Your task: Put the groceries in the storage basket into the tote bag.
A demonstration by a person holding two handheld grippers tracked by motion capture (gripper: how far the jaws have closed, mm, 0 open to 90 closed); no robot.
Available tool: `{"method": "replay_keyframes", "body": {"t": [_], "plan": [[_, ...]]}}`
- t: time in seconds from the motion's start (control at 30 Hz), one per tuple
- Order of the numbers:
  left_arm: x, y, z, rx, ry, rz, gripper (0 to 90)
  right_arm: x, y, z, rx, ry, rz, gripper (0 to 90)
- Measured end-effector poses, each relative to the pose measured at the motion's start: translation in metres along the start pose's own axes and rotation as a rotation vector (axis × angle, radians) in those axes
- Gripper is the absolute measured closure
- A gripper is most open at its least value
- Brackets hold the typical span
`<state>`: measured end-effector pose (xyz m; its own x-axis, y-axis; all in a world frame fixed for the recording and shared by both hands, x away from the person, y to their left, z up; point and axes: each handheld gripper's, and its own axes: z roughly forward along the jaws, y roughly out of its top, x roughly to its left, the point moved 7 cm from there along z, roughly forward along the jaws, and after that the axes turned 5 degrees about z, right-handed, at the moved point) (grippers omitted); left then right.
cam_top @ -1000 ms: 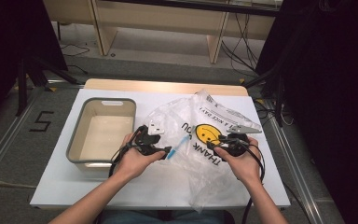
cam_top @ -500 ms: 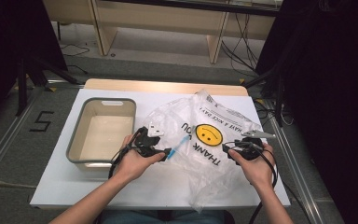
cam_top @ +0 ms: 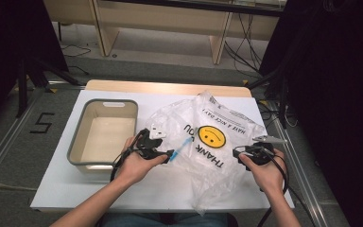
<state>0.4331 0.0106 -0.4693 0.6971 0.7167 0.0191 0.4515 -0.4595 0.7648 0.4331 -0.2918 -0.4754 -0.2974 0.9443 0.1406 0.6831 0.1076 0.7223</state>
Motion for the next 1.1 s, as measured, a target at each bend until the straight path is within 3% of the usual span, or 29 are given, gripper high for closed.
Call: {"method": "replay_keyframes", "body": {"t": [0.23,0.57,0.7,0.83,1.0,1.1], "plan": [[0.0,0.0,0.0,0.003,0.001,0.002,41.8,-0.008,-0.012,-0.003,0.048,-0.028,0.041,42.5],[0.0,0.0,0.001,0.005,-0.003,0.001,42.2,-0.006,-0.041,-0.001,0.246,-0.046,0.151,44.5],[0.0,-0.001,0.001,0.009,-0.004,0.002,42.2,-0.008,-0.042,-0.004,0.247,-0.072,0.171,43.8],[0.0,-0.001,0.002,0.011,-0.008,0.005,42.2,-0.017,-0.039,-0.009,0.22,-0.13,0.173,42.1],[-0.001,-0.001,0.003,0.016,-0.009,0.007,42.2,-0.015,-0.048,0.0,0.261,-0.09,0.2,42.9],[0.0,-0.001,0.003,0.017,-0.008,0.01,42.3,-0.013,-0.051,0.003,0.279,-0.078,0.194,52.4]]}}
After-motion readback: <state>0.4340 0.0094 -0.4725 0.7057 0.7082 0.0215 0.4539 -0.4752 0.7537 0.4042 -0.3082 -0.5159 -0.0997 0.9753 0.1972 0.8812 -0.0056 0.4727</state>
